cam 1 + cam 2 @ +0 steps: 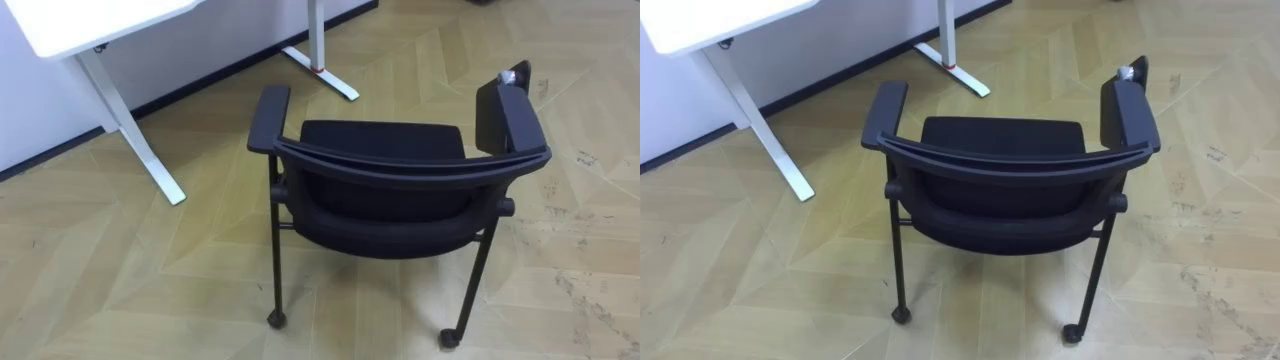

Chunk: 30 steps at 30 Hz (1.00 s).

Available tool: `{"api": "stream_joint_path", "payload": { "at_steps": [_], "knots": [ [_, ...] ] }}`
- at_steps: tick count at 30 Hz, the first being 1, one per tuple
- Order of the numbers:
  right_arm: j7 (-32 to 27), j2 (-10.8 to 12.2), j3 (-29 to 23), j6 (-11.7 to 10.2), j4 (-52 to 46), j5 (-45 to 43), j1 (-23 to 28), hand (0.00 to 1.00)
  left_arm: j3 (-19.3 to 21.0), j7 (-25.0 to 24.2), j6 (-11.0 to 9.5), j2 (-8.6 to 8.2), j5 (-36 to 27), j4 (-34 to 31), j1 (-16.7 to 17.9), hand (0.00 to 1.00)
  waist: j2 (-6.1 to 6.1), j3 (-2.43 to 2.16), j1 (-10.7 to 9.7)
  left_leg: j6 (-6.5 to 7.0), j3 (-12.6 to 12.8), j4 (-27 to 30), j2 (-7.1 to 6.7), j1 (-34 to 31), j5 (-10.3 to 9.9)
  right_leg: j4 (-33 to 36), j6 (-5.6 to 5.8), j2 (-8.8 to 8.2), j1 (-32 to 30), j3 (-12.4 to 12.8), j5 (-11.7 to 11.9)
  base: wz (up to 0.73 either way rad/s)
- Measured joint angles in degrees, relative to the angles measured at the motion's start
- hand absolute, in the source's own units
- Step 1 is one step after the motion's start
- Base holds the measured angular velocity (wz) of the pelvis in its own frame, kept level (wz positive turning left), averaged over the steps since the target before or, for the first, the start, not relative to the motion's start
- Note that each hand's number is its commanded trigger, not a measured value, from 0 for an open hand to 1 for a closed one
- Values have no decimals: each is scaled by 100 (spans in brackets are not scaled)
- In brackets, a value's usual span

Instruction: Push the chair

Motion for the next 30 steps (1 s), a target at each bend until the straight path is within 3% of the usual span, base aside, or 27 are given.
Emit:
{"api": "stream_joint_path", "payload": {
  "at_steps": [6, 15, 21, 24, 30],
  "knots": [
    [7, 0, -40, -13, 0, -18, 18, 0, 19, 321, 2, -1, 20, 10, 132, 0, -19, 6, 10, -1, -2, -7, 0, 1, 0, 1, 0, -2, 1, -6, 0, 0],
    [64, 0, -45, -13, 5, -7, 22, 0, 35, 451, 2, -1, 19, 3, 137, 0, -39, 6, 2, -2, -2, -4, 0, -2, 0, 1, 0, -3, 0, -44, 0, 0],
    [55, 5, -41, -8, 26, 159, 30, 0, 59, 797, 1, -15, -260, -3, 48, 0, -37, 3, 2, -3, -11, 6, 0, -1, -1, 5, 0, -5, 14, -57, 0, 0],
    [43, 5, -58, 19, 97, 257, 22, 0, 246, 1007, 4, -21, -292, 115, -47, 0, -13, 25, 5, -6, -18, -1, 0, 77, -5, 5, 0, -4, 95, -54, 0, 0],
    [-5, 2, -179, 128, 70, 165, 21, 0, 743, 1313, 59, -10, -246, 119, -43, 0, 41, 2, 18, -7, -8, -20, 0, 152, -6, 3, 1, -7, 139, -37, 0, -1]
  ]
}}
